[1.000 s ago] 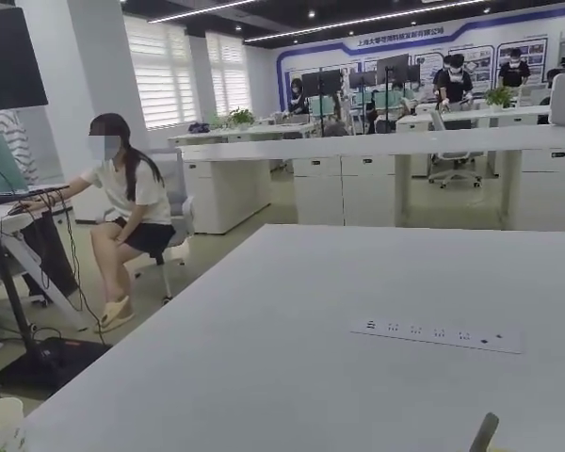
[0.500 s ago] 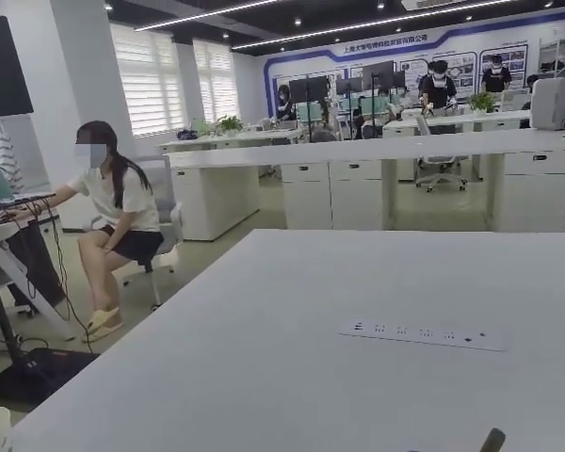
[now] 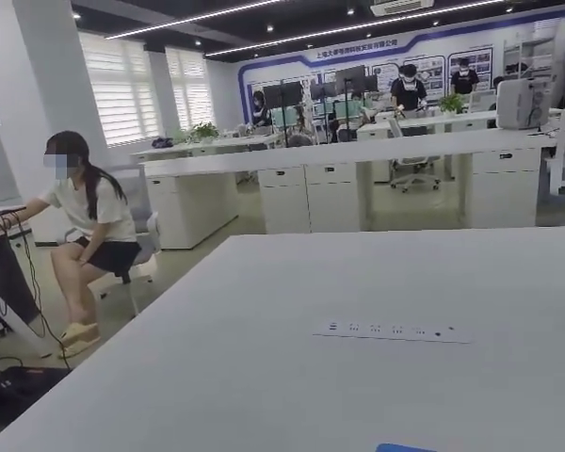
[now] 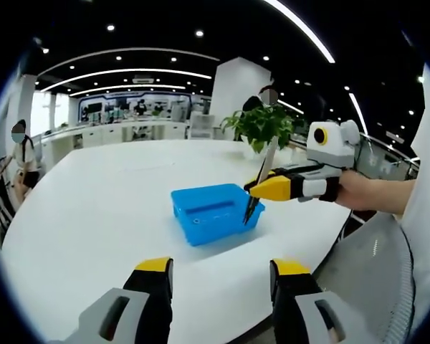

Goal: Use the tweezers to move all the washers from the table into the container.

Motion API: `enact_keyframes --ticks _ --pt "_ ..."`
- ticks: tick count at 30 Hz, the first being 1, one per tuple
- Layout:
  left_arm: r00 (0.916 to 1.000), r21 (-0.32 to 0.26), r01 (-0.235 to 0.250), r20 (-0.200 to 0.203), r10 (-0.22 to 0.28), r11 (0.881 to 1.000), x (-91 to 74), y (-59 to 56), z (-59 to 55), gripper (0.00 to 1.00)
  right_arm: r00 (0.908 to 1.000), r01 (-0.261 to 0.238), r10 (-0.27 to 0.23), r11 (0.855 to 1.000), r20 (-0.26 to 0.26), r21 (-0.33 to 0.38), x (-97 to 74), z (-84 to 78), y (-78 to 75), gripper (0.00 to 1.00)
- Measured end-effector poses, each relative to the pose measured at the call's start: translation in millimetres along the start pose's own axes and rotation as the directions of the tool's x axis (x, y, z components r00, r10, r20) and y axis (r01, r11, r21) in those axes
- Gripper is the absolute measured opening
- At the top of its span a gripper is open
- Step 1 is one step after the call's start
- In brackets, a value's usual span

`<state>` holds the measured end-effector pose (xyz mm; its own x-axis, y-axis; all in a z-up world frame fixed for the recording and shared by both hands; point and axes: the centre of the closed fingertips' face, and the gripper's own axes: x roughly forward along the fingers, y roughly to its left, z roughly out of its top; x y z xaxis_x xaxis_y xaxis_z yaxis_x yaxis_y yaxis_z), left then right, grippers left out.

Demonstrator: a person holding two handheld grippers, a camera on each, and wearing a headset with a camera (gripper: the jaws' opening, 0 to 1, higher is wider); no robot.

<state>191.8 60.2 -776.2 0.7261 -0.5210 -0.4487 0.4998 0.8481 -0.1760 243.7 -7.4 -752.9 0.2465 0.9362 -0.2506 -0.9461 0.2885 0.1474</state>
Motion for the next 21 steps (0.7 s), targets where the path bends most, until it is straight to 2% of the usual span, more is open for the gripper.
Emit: enact_keyframes --ticks 3,5,8,9,11,14,17,19,21 --pt "0.9996 -0.001 0.027 -0.01 -0.027 1.0 -1.2 -3.2 4.2 0.49 0.9997 -0.017 0.017 1.0 -0.019 0.013 -4.3 -6.6 4.3 0.04" --pt "0.9981 0.017 0.06 -0.01 -0.06 0.998 -1.5 -9.9 10.7 0.46 0.9985 -0.038 0.039 0.999 -0.039 0.018 -7.0 -13.2 9.2 0.04" --pt "0.9919 0.039 0.124 -0.033 -0.122 0.992 -0.1 -22.9 18.2 0.41 0.9951 -0.076 0.078 0.997 -0.06 0.027 -9.3 -21.4 18.1 0.04" --pt "0.9866 0.059 0.159 -0.046 -0.157 0.985 0.8 -30.0 21.0 0.4 0.994 -0.086 0.087 0.996 -0.066 0.027 -9.7 -22.9 20.4 0.04" --pt "0.9787 0.075 0.199 -0.067 -0.194 0.977 2.6 -39.8 24.8 0.39 0.9903 -0.113 0.115 0.993 -0.078 0.028 -11.2 -26.1 26.9 0.04" --pt "0.9695 0.107 0.238 -0.085 -0.23 0.965 5.2 -51.3 30.3 0.36 0.9832 -0.152 0.154 0.988 -0.098 0.027 -13.6 -31.6 36.1 0.04" --pt "0.9539 0.121 0.293 -0.106 -0.281 0.949 6.5 -64.0 35.1 0.31 0.9744 -0.188 0.188 0.982 -0.123 0.014 -17.6 -38.1 45.0 0.04" --pt "0.947 0.133 0.314 -0.115 -0.3 0.94 7.5 -69.2 39.0 0.27 0.9673 -0.214 0.213 0.977 -0.137 0.009 -20.1 -42.6 50.8 0.04" --pt "0.9313 0.131 0.359 -0.115 -0.345 0.924 7.6 -77.6 43.8 0.23 0.958 -0.237 0.234 0.971 -0.166 -0.001 -21.6 -48.3 55.3 0.04"
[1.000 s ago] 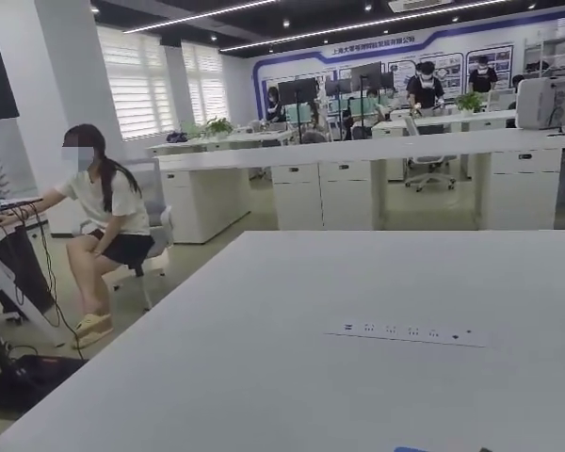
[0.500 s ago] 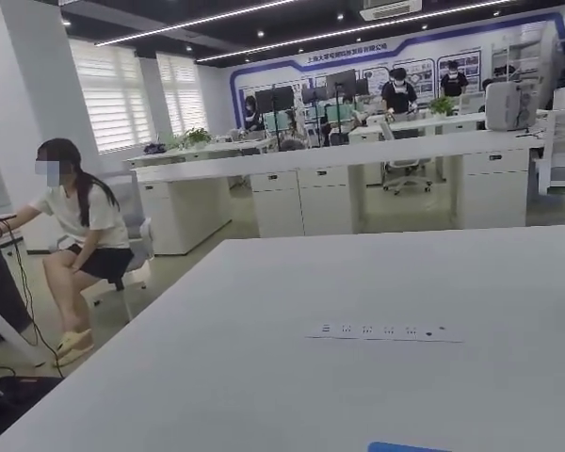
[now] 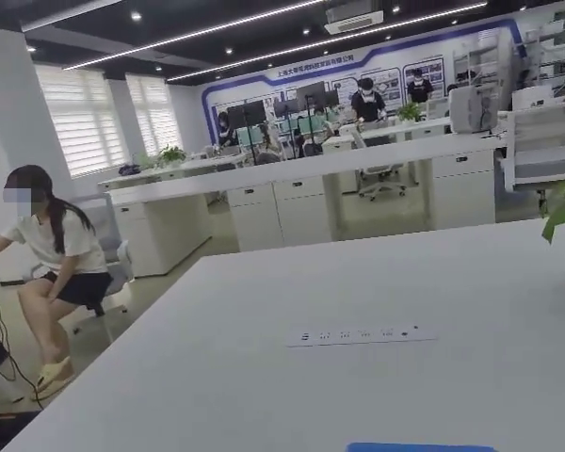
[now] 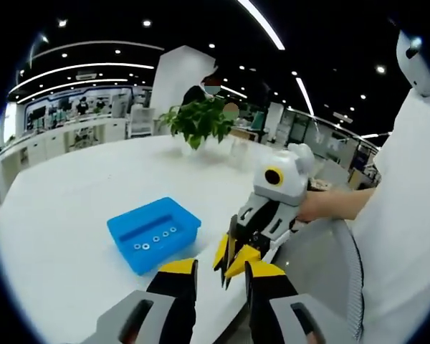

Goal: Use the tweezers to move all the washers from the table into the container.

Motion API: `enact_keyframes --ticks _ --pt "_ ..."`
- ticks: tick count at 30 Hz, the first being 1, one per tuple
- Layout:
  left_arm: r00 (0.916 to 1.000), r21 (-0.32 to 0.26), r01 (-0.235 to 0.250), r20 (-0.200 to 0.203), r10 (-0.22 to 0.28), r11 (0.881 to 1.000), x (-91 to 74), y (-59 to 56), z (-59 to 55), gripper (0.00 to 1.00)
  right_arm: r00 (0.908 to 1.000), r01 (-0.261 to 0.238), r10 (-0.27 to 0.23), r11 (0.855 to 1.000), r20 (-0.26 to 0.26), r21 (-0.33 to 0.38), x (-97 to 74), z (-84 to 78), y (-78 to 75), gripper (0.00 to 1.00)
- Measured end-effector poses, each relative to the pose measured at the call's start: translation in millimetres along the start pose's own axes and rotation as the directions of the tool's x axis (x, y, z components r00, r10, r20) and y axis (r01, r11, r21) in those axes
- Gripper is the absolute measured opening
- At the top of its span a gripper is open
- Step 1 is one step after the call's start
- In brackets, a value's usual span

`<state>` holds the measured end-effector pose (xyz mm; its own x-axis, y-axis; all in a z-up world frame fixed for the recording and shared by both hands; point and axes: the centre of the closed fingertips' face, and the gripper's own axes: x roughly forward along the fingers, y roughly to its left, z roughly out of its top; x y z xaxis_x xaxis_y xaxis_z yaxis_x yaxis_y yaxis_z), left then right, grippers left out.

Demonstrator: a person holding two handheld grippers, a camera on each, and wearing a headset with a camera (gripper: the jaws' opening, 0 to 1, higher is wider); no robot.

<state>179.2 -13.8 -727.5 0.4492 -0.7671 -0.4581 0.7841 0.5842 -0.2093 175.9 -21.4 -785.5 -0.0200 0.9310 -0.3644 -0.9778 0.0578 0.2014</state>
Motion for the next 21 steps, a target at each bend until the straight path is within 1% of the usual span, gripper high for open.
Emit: enact_keyframes --ticks 1,2,5,7,9,10,13,15,16,17,19,21 --pt "0.9999 -0.001 0.017 -0.001 -0.017 1.0 0.9 -2.8 2.1 0.22 0.9997 -0.007 0.006 0.999 -0.026 -0.033 1.0 -3.1 2.0 0.04" --pt "0.9995 0.007 0.033 -0.003 -0.033 0.999 2.2 -5.6 5.0 0.21 0.9992 -0.014 0.012 0.999 -0.038 -0.044 2.3 -4.8 3.8 0.04" --pt "0.9986 0.026 0.052 -0.008 -0.052 0.998 5.0 -9.3 9.9 0.17 0.9957 -0.046 0.039 0.995 -0.085 -0.089 6.5 -11.1 10.8 0.04" --pt "0.9962 0.007 0.084 0.022 -0.084 0.996 6.4 -13.3 17.2 0.13 0.993 -0.071 0.061 0.992 -0.101 -0.104 9.1 -13.4 17.3 0.04" --pt "0.9934 -0.024 0.11 0.034 -0.11 0.994 6.2 -16.3 19.9 0.11 0.9912 -0.087 0.074 0.989 -0.11 -0.123 10.7 -13.8 22.0 0.04" --pt "0.9935 -0.026 0.109 0.034 -0.108 0.994 6.0 -16.1 19.9 0.11 0.9906 -0.091 0.076 0.987 -0.114 -0.132 11.2 -14.2 22.7 0.04" --pt "0.9928 -0.032 0.114 0.041 -0.113 0.993 4.7 -17.3 20.4 0.08 0.9903 -0.094 0.078 0.986 -0.115 -0.14 11.2 -13.7 22.9 0.04" --pt "0.9927 -0.03 0.117 0.035 -0.116 0.993 3.4 -18.4 18.7 0.05 0.9915 -0.093 0.079 0.986 -0.103 -0.136 10.6 -11.0 21.0 0.04" --pt "0.9928 -0.02 0.117 0.026 -0.117 0.993 2.5 -19.0 16.6 0.04 0.9922 -0.094 0.082 0.987 -0.094 -0.129 10.3 -9.4 20.3 0.04" --pt "0.9929 -0.02 0.117 0.027 -0.116 0.993 2.0 -19.1 16.2 0.04 0.9927 -0.1 0.09 0.988 -0.08 -0.121 10.2 -6.8 20.9 0.04" --pt "0.9929 -0.028 0.115 0.033 -0.114 0.993 0.8 -19.3 16.0 0.07 0.9926 -0.11 0.103 0.987 -0.064 -0.115 11.1 -3.2 23.3 0.04" --pt "0.9934 -0.033 0.108 0.042 -0.107 0.994 0.3 -18.6 16.7 0.12 0.9909 -0.127 0.12 0.984 -0.061 -0.122 12.7 -2.1 26.8 0.04"
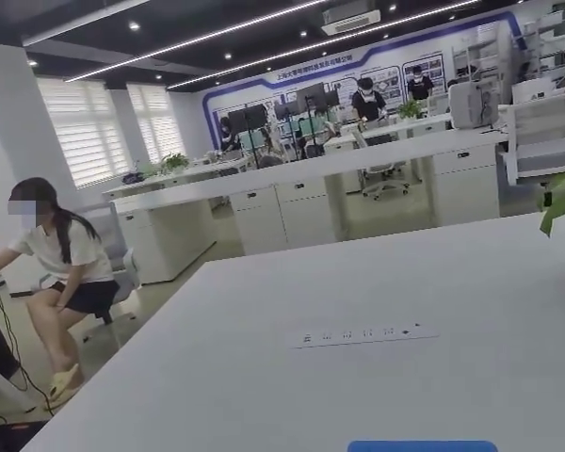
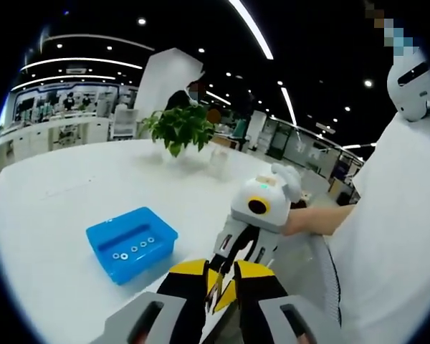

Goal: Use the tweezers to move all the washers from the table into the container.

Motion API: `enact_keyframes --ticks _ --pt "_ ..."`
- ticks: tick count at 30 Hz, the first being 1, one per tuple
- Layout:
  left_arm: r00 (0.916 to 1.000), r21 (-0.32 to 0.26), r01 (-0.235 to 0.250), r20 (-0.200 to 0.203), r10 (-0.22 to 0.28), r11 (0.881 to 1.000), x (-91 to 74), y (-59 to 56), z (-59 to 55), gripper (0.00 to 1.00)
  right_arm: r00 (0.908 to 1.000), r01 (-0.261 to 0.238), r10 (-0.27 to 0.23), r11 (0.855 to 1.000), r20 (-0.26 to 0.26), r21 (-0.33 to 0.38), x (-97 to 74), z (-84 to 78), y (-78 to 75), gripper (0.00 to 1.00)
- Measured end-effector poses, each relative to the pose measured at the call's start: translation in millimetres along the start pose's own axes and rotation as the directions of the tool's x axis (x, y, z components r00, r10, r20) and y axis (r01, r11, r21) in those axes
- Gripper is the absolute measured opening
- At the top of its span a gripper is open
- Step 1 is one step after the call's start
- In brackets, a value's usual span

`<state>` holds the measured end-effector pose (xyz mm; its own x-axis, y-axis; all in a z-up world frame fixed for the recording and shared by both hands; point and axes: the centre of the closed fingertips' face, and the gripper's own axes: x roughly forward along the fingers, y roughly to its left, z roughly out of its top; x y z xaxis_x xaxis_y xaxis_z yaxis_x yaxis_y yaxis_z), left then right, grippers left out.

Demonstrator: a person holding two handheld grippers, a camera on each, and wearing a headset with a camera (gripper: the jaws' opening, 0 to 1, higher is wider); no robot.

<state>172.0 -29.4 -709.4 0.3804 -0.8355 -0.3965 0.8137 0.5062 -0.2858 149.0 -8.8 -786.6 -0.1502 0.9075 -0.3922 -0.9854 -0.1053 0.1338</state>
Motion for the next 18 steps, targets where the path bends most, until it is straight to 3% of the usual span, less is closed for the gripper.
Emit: enact_keyframes --ticks 4,7,12,18 --pt "0.9999 0.014 -0.011 -0.013 0.011 1.0 -0.8 2.3 -2.5 0.15 0.9991 -0.042 0.042 0.999 0.004 -0.027 3.4 2.7 10.2 0.03" --pt "0.9999 0.014 0.01 -0.003 -0.01 1.0 0.6 -0.4 -0.2 0.15 0.9982 -0.059 0.059 0.997 -0.002 -0.049 6.9 2.8 16.0 0.03" --pt "0.9977 0.04 0.062 -0.029 -0.061 0.997 5.7 -9.5 -1.7 0.11 0.9987 -0.052 0.052 0.997 -0.001 -0.05 6.0 2.7 12.9 0.03" --pt "0.9957 0.039 0.086 -0.037 -0.085 0.996 7.4 -12.1 -1.7 0.11 0.9991 -0.033 0.034 0.998 0.026 -0.055 2.2 8.9 9.4 0.03"
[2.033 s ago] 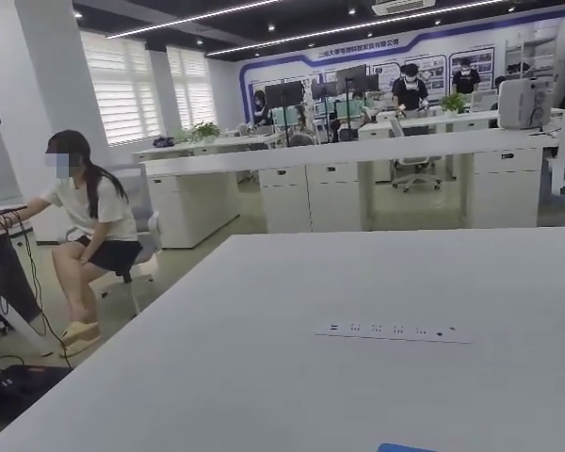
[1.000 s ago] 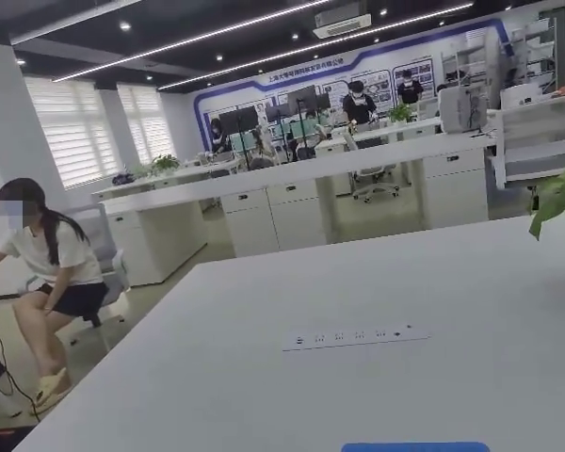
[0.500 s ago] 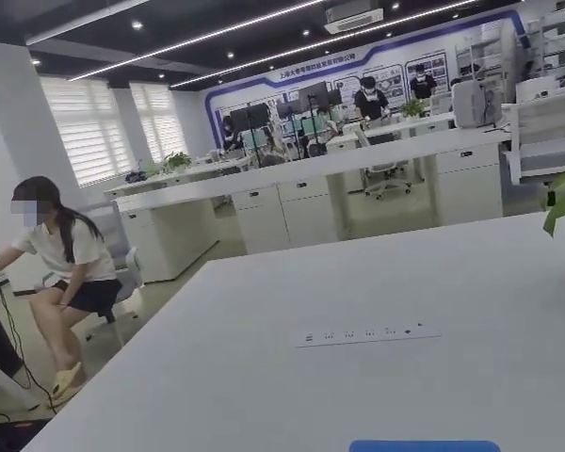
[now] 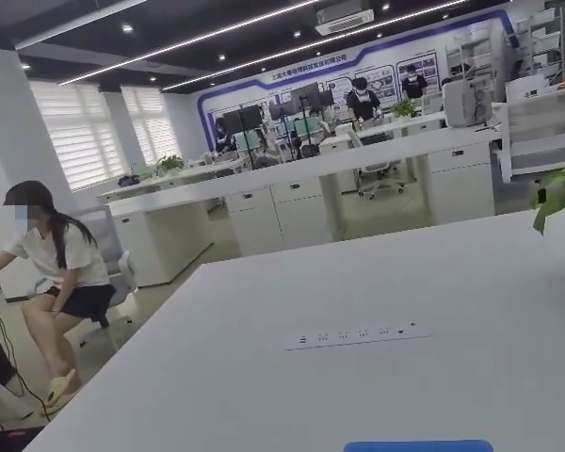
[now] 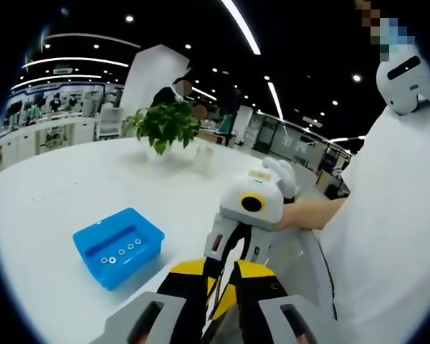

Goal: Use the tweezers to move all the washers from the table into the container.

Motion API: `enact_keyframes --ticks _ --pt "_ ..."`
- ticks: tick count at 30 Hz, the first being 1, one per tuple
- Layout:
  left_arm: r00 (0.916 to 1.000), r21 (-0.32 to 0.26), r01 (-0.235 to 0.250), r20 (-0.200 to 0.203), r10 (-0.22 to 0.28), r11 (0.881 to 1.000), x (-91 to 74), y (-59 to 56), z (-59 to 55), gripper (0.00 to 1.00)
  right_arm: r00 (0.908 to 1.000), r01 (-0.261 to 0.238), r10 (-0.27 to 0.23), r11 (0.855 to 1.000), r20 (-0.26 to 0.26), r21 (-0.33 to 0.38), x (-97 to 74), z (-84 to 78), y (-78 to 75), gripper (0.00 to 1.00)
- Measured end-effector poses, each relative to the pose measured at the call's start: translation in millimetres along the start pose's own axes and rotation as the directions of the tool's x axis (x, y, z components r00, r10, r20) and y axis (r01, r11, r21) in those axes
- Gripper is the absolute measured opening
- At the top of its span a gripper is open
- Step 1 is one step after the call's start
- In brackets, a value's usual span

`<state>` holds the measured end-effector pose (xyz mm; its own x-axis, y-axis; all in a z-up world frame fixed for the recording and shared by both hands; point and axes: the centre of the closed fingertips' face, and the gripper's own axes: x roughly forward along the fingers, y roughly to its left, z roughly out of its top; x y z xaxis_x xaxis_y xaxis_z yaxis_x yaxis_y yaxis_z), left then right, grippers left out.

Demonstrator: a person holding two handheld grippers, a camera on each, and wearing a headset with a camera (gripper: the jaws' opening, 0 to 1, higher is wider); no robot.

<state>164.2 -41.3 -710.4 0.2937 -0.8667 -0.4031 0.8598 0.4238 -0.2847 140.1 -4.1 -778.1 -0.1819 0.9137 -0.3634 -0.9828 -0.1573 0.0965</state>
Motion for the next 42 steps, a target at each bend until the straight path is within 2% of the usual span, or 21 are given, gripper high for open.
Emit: enact_keyframes --ticks 4,9,11,12,14,16,17,24,29,32,34,36,39,40,42 --pt "0.9999 0.005 0.014 0.0 -0.014 1.0 -0.5 -1.5 1.6 0.11 1.0 0.0 0.0 1.0 0.009 0.0 0.0 2.0 -0.2 0.03" --pt "0.9995 0.02 0.019 -0.025 -0.019 1.0 -2.5 -1.5 -1.5 0.11 0.9999 0.009 -0.009 1.0 -0.014 -0.017 -0.3 -2.5 -1.7 0.03" --pt "0.9981 0.019 0.039 -0.048 -0.038 0.999 -3.9 -4.8 -4.4 0.09 0.9999 0.011 -0.011 1.0 -0.013 -0.015 -0.5 -2.3 -2.5 0.03" --pt "0.9968 0.048 0.037 -0.073 -0.033 0.998 -4.1 -4.2 -7.4 0.08 0.9999 0.011 -0.011 1.0 -0.012 -0.016 -0.7 -1.9 -2.8 0.03" --pt "0.9944 0.068 0.029 -0.104 -0.021 0.997 -3.5 -3.6 -11.2 0.08 0.9999 0.012 -0.012 1.0 -0.007 -0.015 -1.0 -1.0 -3.1 0.03" --pt "0.9922 0.084 0.045 -0.12 -0.035 0.995 -2.1 -6.3 -12.6 0.06 0.9999 0.012 -0.012 1.0 -0.005 -0.013 -1.1 -0.8 -2.9 0.03" --pt "0.9925 0.1 0.033 -0.12 -0.021 0.994 -1.5 -4.5 -12.0 0.06 0.9999 0.012 -0.012 1.0 -0.007 -0.012 -0.9 -1.2 -2.8 0.03" --pt "0.9851 0.164 0.036 -0.172 -0.007 0.986 0.7 -2.2 -15.7 0.0 0.9996 0.013 -0.013 1.0 -0.027 -0.023 -0.5 -4.5 -2.4 0.03" --pt "0.9793 0.203 0.037 -0.202 0.005 0.978 0.6 -0.6 -16.8 0.0 0.9989 0.027 -0.028 0.999 -0.038 -0.032 -1.8 -6.5 -5.5 0.03" --pt "0.9694 0.265 0.037 -0.244 0.03 0.964 0.2 4.0 -21.1 0.0 0.9965 0.051 -0.053 0.998 -0.064 -0.041 -2.5 -11.7 -10.1 0.03" --pt "0.9641 0.273 0.037 -0.263 0.038 0.961 1.2 5.6 -24.1 0.0 0.9934 0.07 -0.075 0.996 -0.087 -0.05 -3.2 -16.5 -14.3 0.04" --pt "0.9517 0.294 0.037 -0.302 0.056 0.955 1.4 10.0 -29.4 0.0 0.9906 0.082 -0.087 0.995 -0.105 -0.053 -3.7 -20.4 -16.8 0.04" --pt "0.9299 0.343 0.033 -0.355 0.097 0.939 3.0 18.1 -36.3 0.0 0.982 0.112 -0.122 0.991 -0.144 -0.079 -4.7 -27.9 -23.2 0.04" --pt "0.9256 0.345 0.039 -0.366 0.096 0.938 4.2 18.2 -38.1 0.0 0.9798 0.118 -0.129 0.989 -0.153 -0.084 -5.0 -29.7 -24.6 0.04" --pt "0.9141 0.368 0.05 -0.391 0.106 0.928 6.6 20.9 -42.1 0.0 0.9743 0.125 -0.141 0.987 -0.176 -0.096 -4.9 -34.3 -26.9 0.05"
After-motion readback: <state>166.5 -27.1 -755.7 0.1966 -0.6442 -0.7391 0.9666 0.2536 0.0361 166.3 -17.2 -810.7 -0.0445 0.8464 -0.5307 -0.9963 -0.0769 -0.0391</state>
